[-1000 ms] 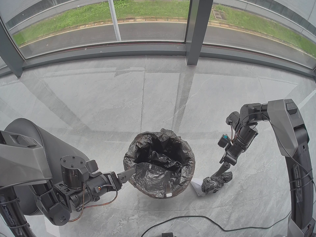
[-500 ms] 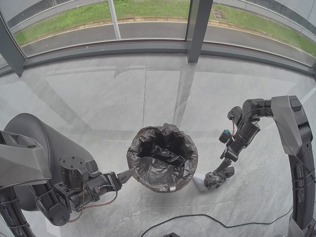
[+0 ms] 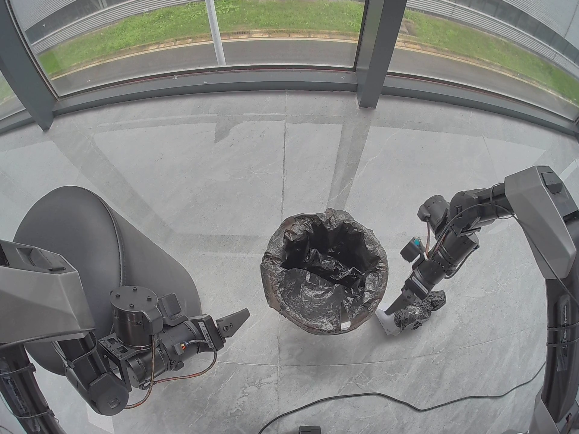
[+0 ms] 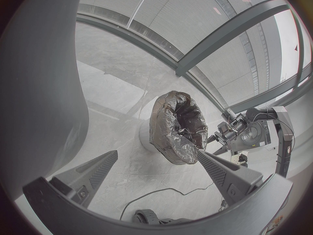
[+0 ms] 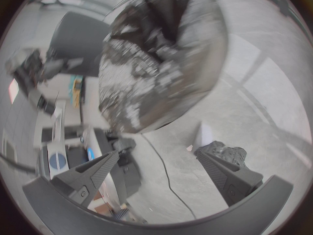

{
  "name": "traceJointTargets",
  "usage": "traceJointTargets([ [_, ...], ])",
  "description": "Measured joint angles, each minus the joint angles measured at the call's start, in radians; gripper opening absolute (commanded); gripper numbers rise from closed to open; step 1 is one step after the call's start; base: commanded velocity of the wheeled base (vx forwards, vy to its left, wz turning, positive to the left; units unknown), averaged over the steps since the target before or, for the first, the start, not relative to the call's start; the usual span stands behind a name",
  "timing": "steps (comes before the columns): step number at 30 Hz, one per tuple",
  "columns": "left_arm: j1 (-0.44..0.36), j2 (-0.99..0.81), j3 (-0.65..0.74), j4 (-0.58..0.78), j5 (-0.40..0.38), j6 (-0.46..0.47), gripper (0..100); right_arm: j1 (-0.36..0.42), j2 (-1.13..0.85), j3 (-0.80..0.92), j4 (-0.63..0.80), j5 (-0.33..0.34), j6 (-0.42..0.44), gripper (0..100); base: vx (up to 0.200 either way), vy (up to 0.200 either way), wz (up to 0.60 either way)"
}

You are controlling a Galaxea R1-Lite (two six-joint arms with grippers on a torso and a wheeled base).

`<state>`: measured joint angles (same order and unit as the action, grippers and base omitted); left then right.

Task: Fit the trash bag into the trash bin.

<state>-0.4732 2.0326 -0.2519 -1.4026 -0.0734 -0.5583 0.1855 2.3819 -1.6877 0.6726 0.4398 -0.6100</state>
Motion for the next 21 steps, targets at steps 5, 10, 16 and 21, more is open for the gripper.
traceJointTargets([
  [5, 0.000, 0.000, -0.003, 0.001, 0.000, -0.001, 100, -0.003, -0.038, 0.027, -0.092, 0.029, 0.311, 100, 0.000, 0.000, 0.00],
  [10, 0.000, 0.000, -0.004, 0.001, -0.001, -0.004, 100, -0.010, -0.114, 0.085, -0.101, 0.041, 0.564, 100, 0.000, 0.000, 0.00],
  [16, -0.001, 0.000, -0.006, 0.001, -0.001, -0.006, 100, -0.021, -0.209, 0.280, -0.149, -0.039, 0.671, 100, 0.000, 0.000, 0.00],
  [21, -0.001, 0.000, -0.007, 0.001, -0.001, -0.007, 100, -0.056, -0.252, 0.452, -0.235, -0.165, 0.704, 100, 0.000, 0.000, 0.00],
])
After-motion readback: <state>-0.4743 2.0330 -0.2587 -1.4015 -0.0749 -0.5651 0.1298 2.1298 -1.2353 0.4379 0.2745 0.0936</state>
